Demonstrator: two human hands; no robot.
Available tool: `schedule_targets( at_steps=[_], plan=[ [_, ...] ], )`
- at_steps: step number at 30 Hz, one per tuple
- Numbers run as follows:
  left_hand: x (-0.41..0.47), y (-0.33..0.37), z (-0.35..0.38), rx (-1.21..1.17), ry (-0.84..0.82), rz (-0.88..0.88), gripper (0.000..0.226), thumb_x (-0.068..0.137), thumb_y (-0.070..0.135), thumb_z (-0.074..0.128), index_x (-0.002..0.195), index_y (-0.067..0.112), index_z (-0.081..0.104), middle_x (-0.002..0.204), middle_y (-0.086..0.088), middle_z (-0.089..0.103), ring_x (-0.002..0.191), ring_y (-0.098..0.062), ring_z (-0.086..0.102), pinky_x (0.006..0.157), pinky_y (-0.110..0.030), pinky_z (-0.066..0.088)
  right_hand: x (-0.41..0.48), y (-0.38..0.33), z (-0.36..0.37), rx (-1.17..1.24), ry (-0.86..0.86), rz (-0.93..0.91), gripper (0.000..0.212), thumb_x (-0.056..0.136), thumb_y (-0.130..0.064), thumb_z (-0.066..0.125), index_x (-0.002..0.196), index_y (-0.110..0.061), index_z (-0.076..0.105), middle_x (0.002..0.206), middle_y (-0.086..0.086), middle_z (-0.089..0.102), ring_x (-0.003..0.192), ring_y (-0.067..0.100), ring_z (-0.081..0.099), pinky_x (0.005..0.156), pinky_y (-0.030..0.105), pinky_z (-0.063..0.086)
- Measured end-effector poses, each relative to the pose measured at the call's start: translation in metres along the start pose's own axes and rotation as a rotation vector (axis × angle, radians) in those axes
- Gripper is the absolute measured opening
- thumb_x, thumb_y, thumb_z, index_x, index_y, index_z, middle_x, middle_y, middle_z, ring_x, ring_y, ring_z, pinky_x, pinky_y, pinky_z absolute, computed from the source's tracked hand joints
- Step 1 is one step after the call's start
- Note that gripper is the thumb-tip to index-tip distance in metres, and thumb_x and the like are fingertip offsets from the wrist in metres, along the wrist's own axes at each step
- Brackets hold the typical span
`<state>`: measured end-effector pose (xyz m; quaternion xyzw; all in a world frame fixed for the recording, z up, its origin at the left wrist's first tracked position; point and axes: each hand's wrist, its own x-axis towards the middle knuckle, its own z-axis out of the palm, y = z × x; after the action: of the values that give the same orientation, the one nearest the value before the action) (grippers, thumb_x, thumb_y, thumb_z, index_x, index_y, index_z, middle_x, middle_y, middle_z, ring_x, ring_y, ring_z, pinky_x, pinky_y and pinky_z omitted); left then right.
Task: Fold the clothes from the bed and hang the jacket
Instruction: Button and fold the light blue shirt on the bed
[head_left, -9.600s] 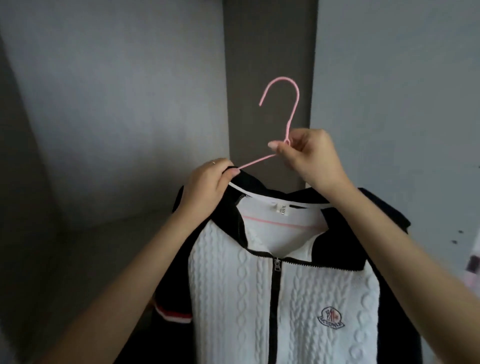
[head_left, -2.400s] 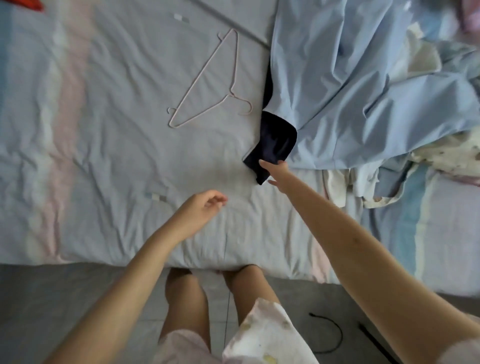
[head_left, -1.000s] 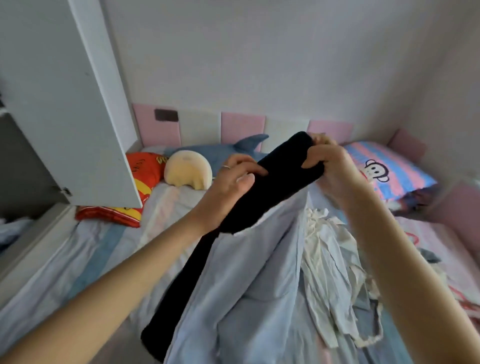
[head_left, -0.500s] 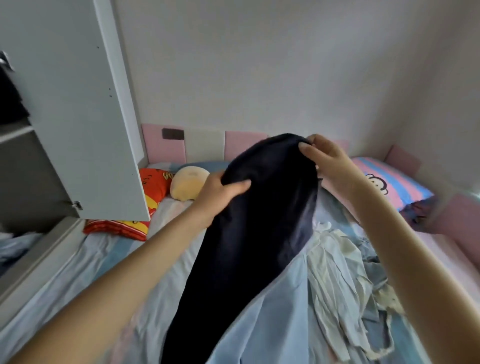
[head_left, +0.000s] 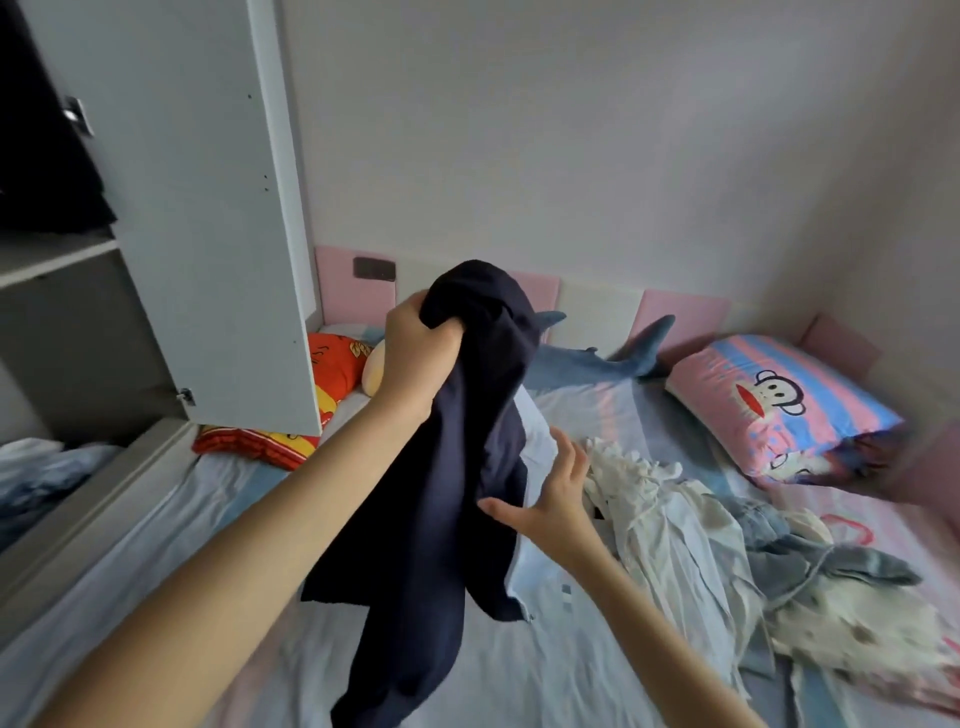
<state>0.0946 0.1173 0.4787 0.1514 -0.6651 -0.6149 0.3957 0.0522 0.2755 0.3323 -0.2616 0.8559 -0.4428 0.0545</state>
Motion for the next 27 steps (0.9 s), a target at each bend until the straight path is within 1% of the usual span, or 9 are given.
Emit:
schedule_targets(
  at_steps=[2,5,8,11,13,17,20,24,27],
  plan=[
    [0.001,0.002,-0.004,0.009,0.027,0.008,0.021,0.085,0.001,0.055,0.074,0.018,0.061,0.077,-0.004,0.062,0.076,-0.013,0.056,0.072,-0.024,0.045,0.011,-0.005,0.019,0.1,-0.006,0.104,0.085,0.071,-0.036,0.08,0.136,-0.019,0.027,0.129,-0.002,0.028,0.117,0.008,0.032,0.103,0.024,0.033],
    [0.005,0.007,-0.022,0.075,0.014,0.057,0.019,0.082,-0.005,0.054,0.08,0.01,0.065,0.08,-0.01,0.067,0.075,-0.012,0.058,0.071,-0.024,0.047,0.038,-0.028,0.028,0.158,-0.094,0.2,0.004,0.086,-0.008,0.056,0.085,-0.01,0.053,0.081,0.006,0.053,0.073,0.014,0.049,0.064,0.022,0.045],
    [0.015,0.015,-0.063,0.158,0.001,0.183,0.02,0.078,0.004,0.072,0.077,0.022,0.064,0.073,0.005,0.065,0.066,0.005,0.057,0.066,-0.018,0.046,0.072,-0.044,-0.001,0.437,0.161,0.215,0.014,0.089,-0.001,0.044,0.08,-0.003,0.055,0.065,0.007,0.043,0.062,0.013,0.038,0.05,0.024,0.032],
    [0.022,0.008,-0.108,0.633,-0.21,0.236,0.042,0.063,0.029,0.088,0.093,0.021,0.059,0.084,0.01,0.064,0.075,-0.003,0.059,0.067,-0.023,0.047,0.101,-0.054,-0.044,0.67,0.464,0.169,0.018,0.088,-0.006,0.041,0.095,0.001,0.056,0.074,0.006,0.046,0.069,0.013,0.041,0.046,0.012,0.033],
    [0.016,-0.02,-0.128,0.977,-0.47,0.11,0.058,0.058,0.038,0.088,0.105,0.026,0.056,0.093,0.014,0.062,0.085,-0.012,0.059,0.07,-0.029,0.045,0.114,-0.052,-0.058,0.742,0.533,0.239,0.023,0.092,-0.003,0.037,0.102,0.005,0.056,0.076,0.006,0.049,0.079,0.02,0.046,0.049,0.012,0.037],
    [-0.006,-0.093,-0.158,1.313,-0.844,-0.19,0.031,0.071,0.026,0.08,0.094,0.013,0.064,0.088,0.001,0.068,0.079,-0.018,0.062,0.068,-0.03,0.049,0.122,-0.074,-0.072,0.838,0.604,0.1,0.011,0.084,-0.013,0.043,0.08,-0.016,0.053,0.072,-0.001,0.051,0.067,0.012,0.051,0.058,0.019,0.042],
    [-0.03,-0.125,-0.183,1.044,-0.722,-0.38,0.006,0.087,0.023,0.067,0.088,0.018,0.063,0.078,0.008,0.064,0.073,-0.009,0.06,0.061,-0.02,0.042,0.116,-0.072,-0.061,0.738,0.549,0.088,0.012,0.082,-0.018,0.042,0.075,-0.019,0.052,0.071,0.0,0.051,0.069,0.013,0.049,0.064,0.027,0.041],
    [-0.045,-0.163,-0.196,0.618,-0.412,-0.73,0.018,0.099,0.016,0.045,0.112,0.015,0.056,0.095,-0.001,0.061,0.082,-0.015,0.058,0.067,-0.028,0.049,0.093,-0.032,-0.029,0.616,0.318,0.516,0.013,0.097,-0.016,0.038,0.105,-0.017,0.048,0.079,0.002,0.051,0.07,0.016,0.05,0.065,0.027,0.047],
    [-0.026,-0.153,-0.183,0.375,-0.148,-0.653,0.02,0.097,0.015,0.042,0.103,0.012,0.061,0.088,-0.007,0.06,0.071,-0.015,0.056,0.055,-0.021,0.045,0.074,-0.007,-0.025,0.479,0.536,0.473,0.023,0.091,-0.001,0.031,0.1,-0.01,0.051,0.071,0.003,0.043,0.061,0.014,0.039,0.05,0.018,0.038]
  ],
)
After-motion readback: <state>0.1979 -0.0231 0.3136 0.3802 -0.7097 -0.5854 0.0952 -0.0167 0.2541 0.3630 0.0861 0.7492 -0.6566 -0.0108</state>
